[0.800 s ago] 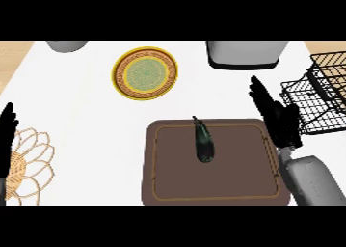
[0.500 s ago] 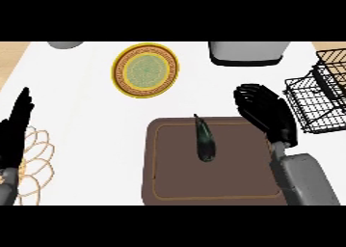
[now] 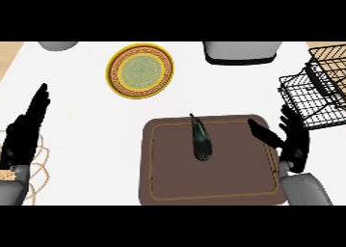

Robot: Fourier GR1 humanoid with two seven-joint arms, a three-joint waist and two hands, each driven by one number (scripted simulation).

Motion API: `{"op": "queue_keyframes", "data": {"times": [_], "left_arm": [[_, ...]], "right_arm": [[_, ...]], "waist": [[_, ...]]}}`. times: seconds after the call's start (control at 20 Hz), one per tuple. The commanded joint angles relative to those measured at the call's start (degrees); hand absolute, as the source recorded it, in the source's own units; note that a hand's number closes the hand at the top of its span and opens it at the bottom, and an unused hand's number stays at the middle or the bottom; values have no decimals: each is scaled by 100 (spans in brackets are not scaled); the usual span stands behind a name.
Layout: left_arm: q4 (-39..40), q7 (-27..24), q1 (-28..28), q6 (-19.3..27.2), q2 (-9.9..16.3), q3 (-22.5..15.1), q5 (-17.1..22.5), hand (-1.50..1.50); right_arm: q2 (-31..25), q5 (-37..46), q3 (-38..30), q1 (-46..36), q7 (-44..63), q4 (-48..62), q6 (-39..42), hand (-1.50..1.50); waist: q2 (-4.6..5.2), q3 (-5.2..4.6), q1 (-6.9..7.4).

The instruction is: Pick the eggplant from the tray and place it in the tiered basket

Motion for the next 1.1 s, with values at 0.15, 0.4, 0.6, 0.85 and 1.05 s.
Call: {"op": "queue_keyframes", "data": {"times": [0.15, 0.4, 0.6, 0.85, 1.05], "left_arm": [[85, -113, -83, -133, -63, -76, -19, 0], [99, 76, -319, -128, -119, -90, -35, 0], [-19, -19, -217, -189, -148, -170, -74, 0], [153, -137, -246, -196, -224, -180, -145, 0], [173, -89, -232, -32, -383, -233, -256, 0]], "right_arm": [[-739, 812, 856, -442, 2644, -887, 1461, -150], [-993, 318, 1196, -1219, 4001, -1084, 3055, -150], [-1051, -183, 1015, -2077, 4746, -712, 3704, -150], [-871, -238, 934, -2759, 5073, 157, 3714, -150], [-522, -506, 917, -2899, 5079, 715, 3730, -150]], "waist": [[-4, -13, 144], [25, 11, 240], [50, 23, 372], [63, 26, 368], [65, 30, 337]]}}
